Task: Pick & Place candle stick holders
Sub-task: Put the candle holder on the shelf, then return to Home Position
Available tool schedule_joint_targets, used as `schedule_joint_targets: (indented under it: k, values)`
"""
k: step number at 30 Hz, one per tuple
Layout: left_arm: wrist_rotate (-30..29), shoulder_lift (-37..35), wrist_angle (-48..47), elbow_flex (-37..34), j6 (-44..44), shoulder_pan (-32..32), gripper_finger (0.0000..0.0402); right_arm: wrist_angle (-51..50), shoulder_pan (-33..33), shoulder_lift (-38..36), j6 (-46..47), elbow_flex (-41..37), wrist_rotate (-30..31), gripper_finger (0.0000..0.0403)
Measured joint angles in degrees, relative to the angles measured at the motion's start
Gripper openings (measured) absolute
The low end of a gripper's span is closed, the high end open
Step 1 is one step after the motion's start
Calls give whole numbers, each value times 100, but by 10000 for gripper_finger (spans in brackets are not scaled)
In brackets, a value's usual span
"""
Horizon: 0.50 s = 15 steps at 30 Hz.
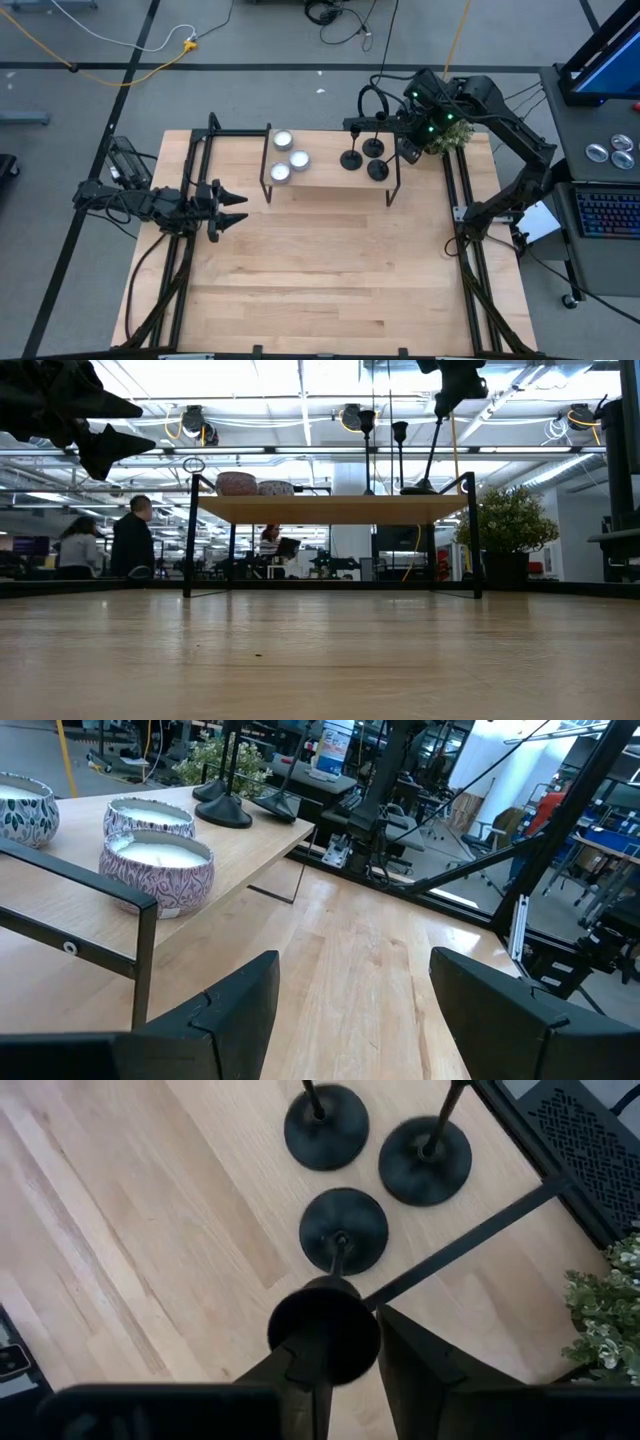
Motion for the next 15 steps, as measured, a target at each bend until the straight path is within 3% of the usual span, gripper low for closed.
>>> schedule_joint_targets:
  k: [15]
  values:
    - [-122,-1,13,0,-28,2,267,10,0,-68,7,607,-128,71]
